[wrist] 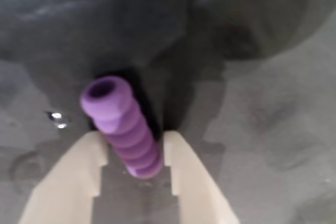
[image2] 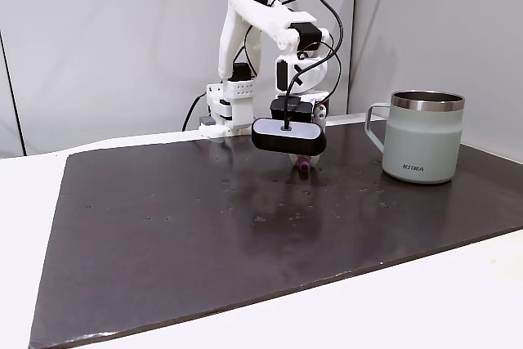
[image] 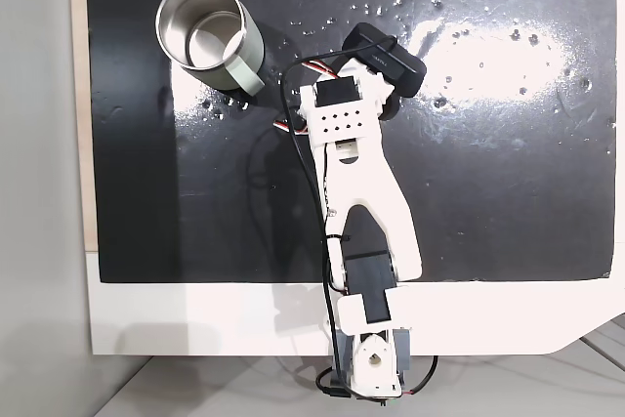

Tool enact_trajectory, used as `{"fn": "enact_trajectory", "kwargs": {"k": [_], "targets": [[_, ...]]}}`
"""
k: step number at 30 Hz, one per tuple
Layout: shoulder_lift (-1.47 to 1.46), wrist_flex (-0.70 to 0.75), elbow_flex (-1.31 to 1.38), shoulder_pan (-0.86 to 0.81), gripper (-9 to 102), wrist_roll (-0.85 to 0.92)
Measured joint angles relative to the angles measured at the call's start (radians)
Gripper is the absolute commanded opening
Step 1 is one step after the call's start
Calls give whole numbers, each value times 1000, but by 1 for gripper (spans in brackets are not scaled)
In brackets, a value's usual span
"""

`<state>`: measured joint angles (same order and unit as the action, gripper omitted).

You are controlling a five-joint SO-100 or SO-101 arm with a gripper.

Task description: Grasp a pengrip and put it in the cup.

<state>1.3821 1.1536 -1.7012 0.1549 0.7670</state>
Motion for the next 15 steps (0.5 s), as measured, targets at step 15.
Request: {"fn": "enact_trajectory", "kwargs": {"k": [15], "targets": [[54,38,32,0,0,-52]]}}
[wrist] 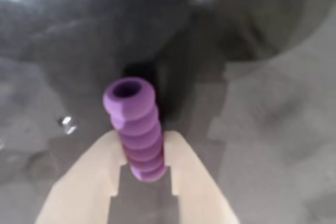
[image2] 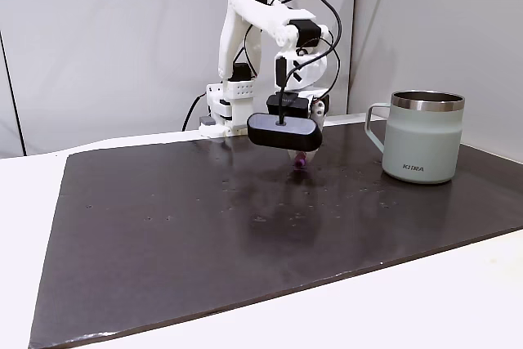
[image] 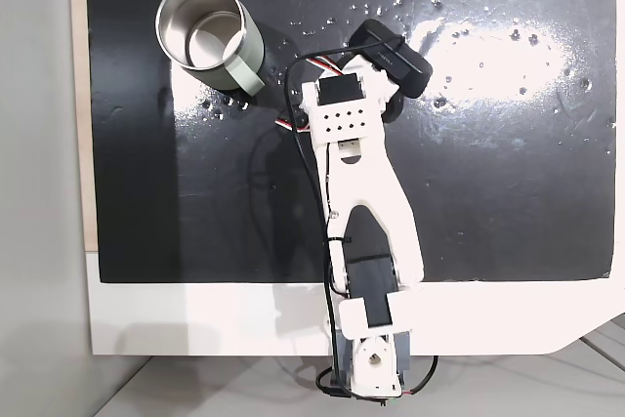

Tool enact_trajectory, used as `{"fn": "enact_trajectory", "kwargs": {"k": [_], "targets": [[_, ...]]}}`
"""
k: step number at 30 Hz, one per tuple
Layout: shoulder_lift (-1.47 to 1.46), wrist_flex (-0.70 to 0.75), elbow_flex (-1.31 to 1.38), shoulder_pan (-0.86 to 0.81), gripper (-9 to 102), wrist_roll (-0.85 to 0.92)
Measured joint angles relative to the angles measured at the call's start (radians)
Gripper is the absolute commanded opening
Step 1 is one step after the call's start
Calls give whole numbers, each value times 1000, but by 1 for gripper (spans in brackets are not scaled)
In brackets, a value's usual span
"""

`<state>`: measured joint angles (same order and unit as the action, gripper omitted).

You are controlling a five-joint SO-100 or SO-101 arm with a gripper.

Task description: Grasp a pengrip and put it in the cup.

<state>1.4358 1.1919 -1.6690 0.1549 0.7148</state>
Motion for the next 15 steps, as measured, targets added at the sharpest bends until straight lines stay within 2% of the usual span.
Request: {"fn": "enact_trajectory", "kwargs": {"k": [7,15], "targets": [[179,164,133,38,0,-6],[101,387,565,146,0,-100]]}}
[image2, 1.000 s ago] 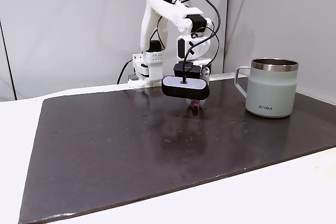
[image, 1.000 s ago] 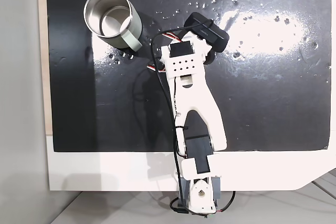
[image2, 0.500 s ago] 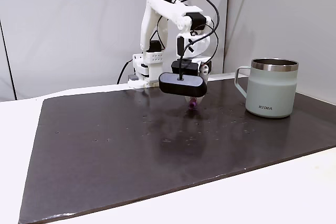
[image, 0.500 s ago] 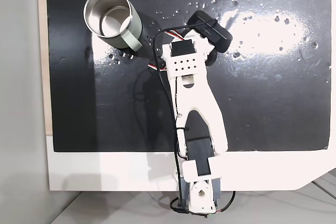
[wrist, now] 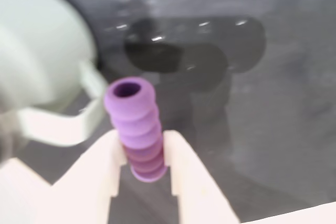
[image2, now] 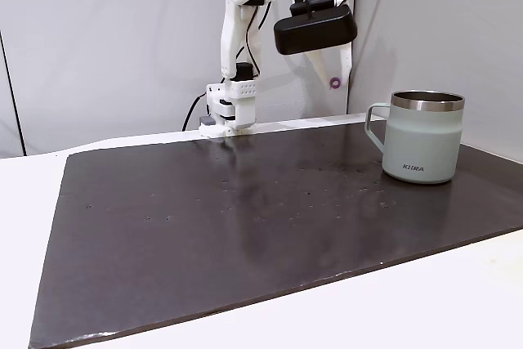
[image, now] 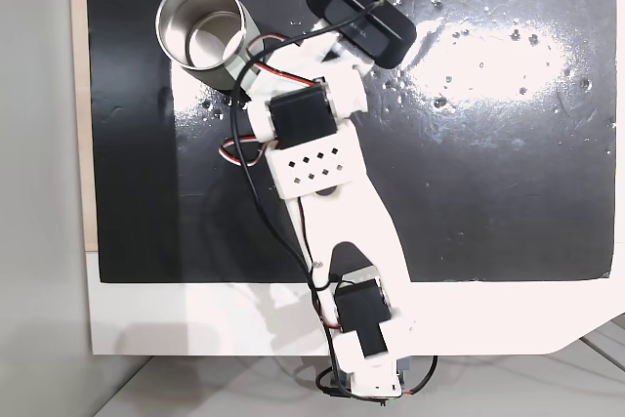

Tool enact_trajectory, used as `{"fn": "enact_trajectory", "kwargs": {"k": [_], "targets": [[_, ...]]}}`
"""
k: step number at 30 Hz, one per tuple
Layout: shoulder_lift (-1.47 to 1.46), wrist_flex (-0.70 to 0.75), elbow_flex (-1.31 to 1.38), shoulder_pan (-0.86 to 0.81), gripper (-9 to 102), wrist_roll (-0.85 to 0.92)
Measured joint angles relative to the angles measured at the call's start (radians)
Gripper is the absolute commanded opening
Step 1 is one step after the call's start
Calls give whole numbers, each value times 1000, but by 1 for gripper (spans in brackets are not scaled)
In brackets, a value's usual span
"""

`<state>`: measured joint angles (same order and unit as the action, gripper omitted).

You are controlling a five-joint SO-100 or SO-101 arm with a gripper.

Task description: Grasp a pengrip and put it in the cup.

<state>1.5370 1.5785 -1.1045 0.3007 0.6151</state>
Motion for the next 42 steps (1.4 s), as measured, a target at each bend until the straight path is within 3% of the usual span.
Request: {"fn": "enact_trajectory", "kwargs": {"k": [7,17,33,38,42], "targets": [[-302,186,505,92,0,-129],[-588,213,1009,156,0,-299],[-689,14,1114,244,0,-413],[-712,20,1121,233,17,-462],[-738,48,1186,222,21,-520]]}}
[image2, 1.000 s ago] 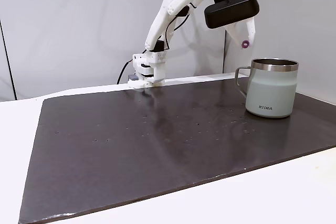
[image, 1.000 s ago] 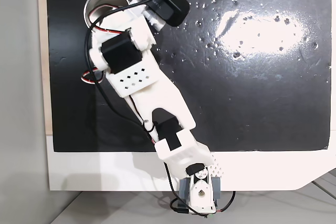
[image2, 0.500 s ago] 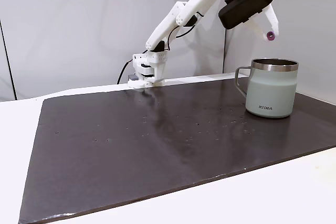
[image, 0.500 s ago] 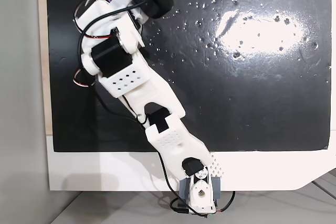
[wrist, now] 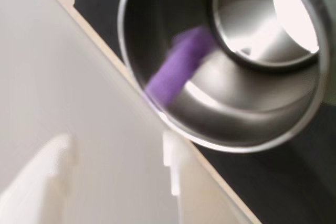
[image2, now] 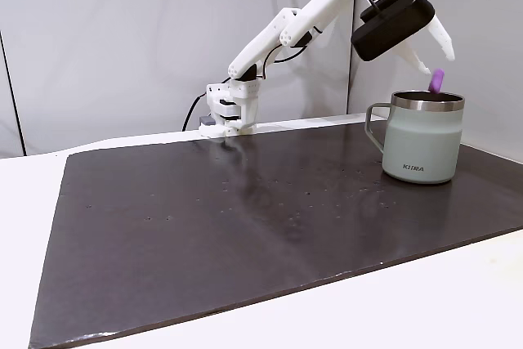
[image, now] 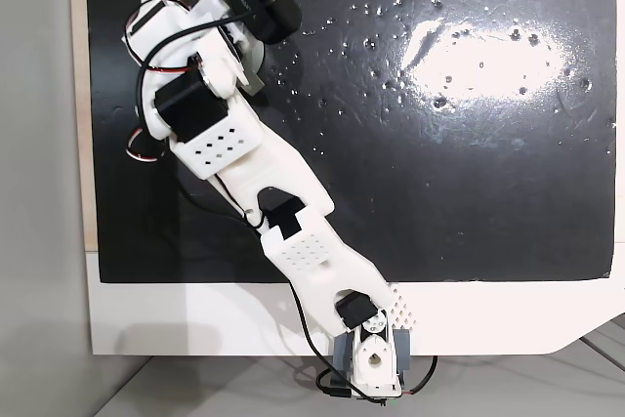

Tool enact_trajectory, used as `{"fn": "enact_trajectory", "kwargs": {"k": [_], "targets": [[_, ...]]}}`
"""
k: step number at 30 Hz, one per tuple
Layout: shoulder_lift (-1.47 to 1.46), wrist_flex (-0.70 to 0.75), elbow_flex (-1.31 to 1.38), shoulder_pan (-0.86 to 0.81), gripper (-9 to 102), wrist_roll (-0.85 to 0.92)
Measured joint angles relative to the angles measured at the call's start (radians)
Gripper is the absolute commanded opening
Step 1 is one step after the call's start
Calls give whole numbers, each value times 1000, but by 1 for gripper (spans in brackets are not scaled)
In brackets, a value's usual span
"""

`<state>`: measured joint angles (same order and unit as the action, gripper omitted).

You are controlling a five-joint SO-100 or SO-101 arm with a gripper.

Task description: Grasp a pengrip and put it in the cup.

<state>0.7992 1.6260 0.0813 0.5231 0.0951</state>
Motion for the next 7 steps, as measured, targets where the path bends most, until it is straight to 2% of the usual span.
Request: {"fn": "enact_trajectory", "kwargs": {"k": [7], "targets": [[0,21,28,-26,21,-8]]}}
